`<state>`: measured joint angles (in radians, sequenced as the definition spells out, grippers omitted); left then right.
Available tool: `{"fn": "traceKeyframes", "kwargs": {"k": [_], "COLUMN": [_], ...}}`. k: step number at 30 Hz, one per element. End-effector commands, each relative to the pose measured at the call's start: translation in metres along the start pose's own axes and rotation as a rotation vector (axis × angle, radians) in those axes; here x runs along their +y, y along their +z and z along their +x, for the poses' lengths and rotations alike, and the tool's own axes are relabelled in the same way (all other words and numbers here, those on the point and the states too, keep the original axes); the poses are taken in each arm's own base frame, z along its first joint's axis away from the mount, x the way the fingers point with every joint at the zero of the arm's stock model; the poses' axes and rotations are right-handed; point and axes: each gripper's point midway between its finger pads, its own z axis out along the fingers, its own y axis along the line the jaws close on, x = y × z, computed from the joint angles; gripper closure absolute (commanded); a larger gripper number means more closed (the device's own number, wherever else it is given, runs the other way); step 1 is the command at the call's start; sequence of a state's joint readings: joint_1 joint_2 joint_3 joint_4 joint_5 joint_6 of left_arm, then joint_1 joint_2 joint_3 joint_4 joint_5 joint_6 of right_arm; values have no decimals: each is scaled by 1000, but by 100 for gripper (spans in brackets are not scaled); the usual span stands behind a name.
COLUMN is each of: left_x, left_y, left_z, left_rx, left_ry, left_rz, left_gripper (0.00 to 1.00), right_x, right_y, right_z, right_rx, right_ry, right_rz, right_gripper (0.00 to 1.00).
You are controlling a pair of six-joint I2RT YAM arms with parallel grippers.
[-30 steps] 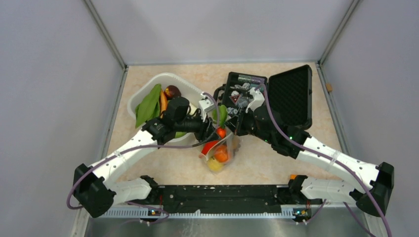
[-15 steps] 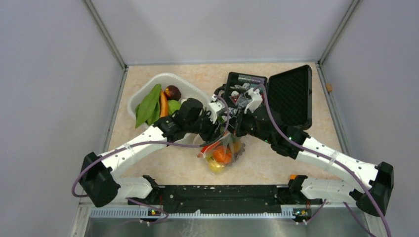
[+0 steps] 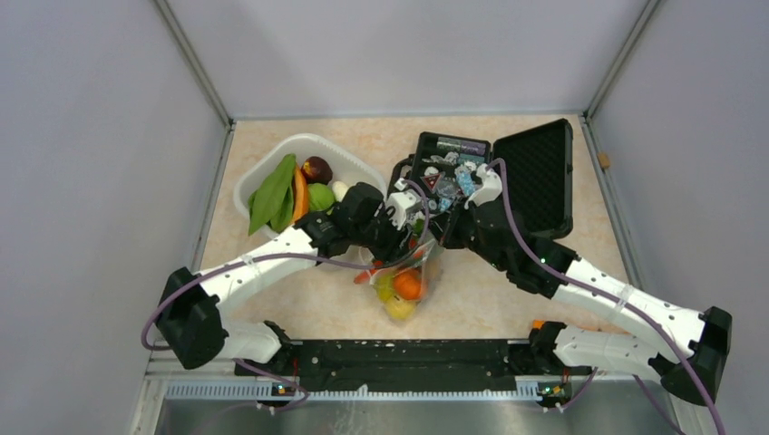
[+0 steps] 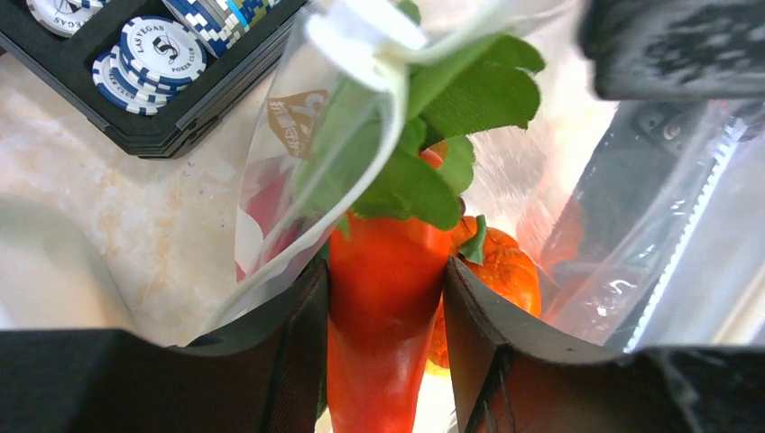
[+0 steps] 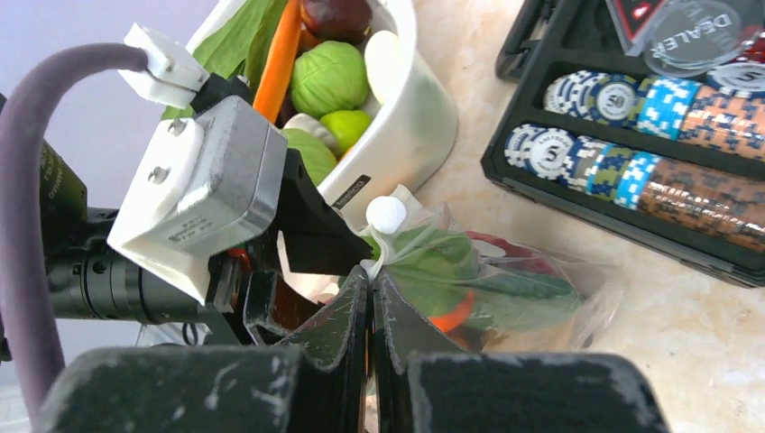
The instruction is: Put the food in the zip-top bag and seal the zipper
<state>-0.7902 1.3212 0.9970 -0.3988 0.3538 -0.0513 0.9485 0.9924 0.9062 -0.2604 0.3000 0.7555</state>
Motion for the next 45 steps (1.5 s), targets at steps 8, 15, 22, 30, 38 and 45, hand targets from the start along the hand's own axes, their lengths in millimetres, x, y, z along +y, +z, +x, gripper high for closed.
{"fn": "traceKeyframes", "kwargs": {"k": [8,15,22,30,38,45], "left_x": [-6,-20,2,-28,-21,10], "left_y": [-12,-78,-102,-76,-101,-103], "left_z": [-4,-76,-78,-70,-79,-36], "left_rx": [57,-286,-419,-319,-416,-406], "left_ry": [4,61,57,84,57,-3], "left_rz": [-21,-82,-233,-26,-110,-270], "left_gripper": [47,25,12,13,10,7], "right_x": [-5,-5,-2,7,1,3], "right_y": [-21,-23,-25,-14,-11,-13], "right_z": [-39,-37,-37,-25,-22,-23], "right_rx": [-187,-185,-171,-107,-105,-109], "right_ry": [92,83,73,42,38,47], "right_rz": [4,-13,-21,-51,-19,-39], "right_gripper": [100,100,100,100,100,100]}}
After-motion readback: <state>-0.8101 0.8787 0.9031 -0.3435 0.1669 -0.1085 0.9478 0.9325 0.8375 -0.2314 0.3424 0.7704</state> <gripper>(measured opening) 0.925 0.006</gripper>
